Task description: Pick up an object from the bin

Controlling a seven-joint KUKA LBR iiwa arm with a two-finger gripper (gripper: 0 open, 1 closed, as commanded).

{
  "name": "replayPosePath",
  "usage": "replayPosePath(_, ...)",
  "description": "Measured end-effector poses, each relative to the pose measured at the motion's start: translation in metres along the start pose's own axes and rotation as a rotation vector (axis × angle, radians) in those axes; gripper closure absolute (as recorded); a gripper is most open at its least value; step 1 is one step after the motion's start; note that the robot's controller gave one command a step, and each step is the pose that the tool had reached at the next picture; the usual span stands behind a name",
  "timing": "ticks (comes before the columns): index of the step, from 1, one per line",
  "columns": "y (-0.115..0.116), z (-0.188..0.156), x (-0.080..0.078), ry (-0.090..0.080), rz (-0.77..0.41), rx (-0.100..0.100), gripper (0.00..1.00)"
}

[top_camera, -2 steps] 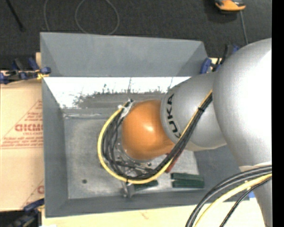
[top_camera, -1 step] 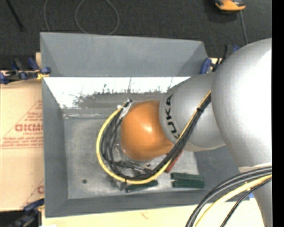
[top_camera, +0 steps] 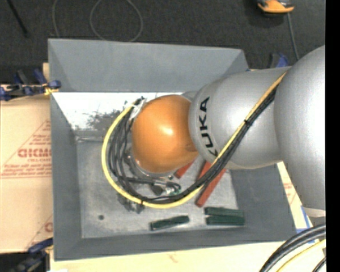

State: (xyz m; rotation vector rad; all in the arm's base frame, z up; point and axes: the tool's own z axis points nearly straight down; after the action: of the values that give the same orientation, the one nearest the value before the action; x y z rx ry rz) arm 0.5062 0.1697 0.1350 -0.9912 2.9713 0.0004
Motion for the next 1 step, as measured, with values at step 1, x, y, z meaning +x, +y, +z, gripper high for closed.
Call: replayPosePath(1, -0.025, -0.0326, 0.0264, 0.003, 0.194, -0.001, 1.0)
